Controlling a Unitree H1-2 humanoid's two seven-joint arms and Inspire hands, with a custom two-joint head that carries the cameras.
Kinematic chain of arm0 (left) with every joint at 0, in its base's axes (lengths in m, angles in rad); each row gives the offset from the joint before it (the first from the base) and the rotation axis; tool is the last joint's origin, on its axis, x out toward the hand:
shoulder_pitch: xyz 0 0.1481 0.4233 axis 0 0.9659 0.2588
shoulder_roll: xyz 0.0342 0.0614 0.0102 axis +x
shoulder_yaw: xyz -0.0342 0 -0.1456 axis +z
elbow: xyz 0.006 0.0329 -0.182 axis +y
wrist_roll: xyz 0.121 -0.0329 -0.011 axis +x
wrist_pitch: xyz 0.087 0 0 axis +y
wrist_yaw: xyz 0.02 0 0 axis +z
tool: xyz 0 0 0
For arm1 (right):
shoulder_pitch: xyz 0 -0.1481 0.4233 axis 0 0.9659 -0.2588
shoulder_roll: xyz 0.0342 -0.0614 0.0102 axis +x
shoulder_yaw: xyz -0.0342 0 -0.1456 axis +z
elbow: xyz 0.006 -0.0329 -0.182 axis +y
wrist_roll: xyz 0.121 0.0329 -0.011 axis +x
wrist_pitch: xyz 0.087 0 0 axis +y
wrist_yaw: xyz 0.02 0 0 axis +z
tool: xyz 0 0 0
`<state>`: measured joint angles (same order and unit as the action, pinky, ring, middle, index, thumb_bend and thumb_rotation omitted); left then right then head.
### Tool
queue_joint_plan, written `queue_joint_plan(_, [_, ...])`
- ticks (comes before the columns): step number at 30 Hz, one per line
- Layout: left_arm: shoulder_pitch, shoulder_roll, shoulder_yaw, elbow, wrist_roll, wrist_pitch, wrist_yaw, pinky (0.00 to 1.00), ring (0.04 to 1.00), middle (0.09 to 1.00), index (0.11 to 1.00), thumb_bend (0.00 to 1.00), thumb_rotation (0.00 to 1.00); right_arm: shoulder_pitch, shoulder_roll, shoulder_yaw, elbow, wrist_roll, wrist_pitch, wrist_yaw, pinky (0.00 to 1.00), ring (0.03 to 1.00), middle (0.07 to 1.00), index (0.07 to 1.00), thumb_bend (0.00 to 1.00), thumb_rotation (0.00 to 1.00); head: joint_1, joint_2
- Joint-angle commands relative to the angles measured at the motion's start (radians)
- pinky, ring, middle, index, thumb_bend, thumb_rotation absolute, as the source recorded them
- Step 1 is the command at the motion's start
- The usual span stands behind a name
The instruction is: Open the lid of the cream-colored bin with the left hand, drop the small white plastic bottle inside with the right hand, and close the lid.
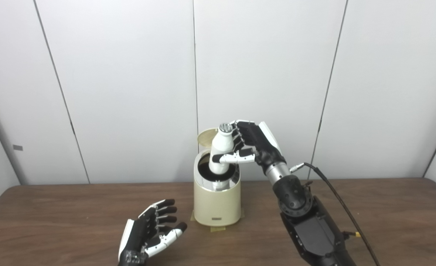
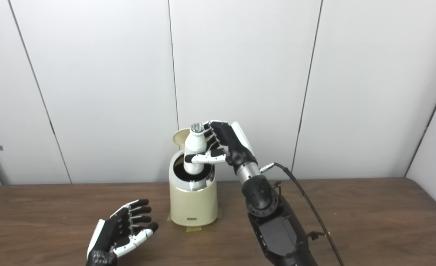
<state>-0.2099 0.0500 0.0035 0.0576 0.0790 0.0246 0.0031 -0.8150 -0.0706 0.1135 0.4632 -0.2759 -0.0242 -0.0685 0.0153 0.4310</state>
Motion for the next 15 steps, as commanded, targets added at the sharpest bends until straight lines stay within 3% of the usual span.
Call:
queue_joint_plan(1, [-0.029, -0.002, -0.004, -0.037, 0.010, -0.016, 0.011, 0.59, 0.683, 0.742, 0.782, 0.65, 0.12, -0.073, 0.001, -0.010, -0.004, 0.003, -0.064, -0.026, 0.31, 0.397, 0.493, 0.551, 0.49, 0.00, 0.001, 0.001])
queue_joint_plan(9, [-0.030, -0.003, -0.002, -0.038, 0.008, -0.016, 0.007, 0.59, 0.686, 0.745, 0.784, 0.65, 0.12, -0.054, -0.021, 0.004, 0.031, 0.005, -0.174, -0.015, 0.32, 0.400, 0.489, 0.543, 0.49, 0.00, 0.004, 0.009])
queue_joint_plan(15, [-0.029, -0.005, -0.003, -0.052, 0.010, -0.001, 0.007, 0.57, 0.675, 0.742, 0.782, 0.65, 0.13, -0.033, -0.047, 0.024, 0.021, -0.019, -0.205, -0.001, 0.35, 0.401, 0.485, 0.539, 0.50, 0.00, 0.006, 0.022])
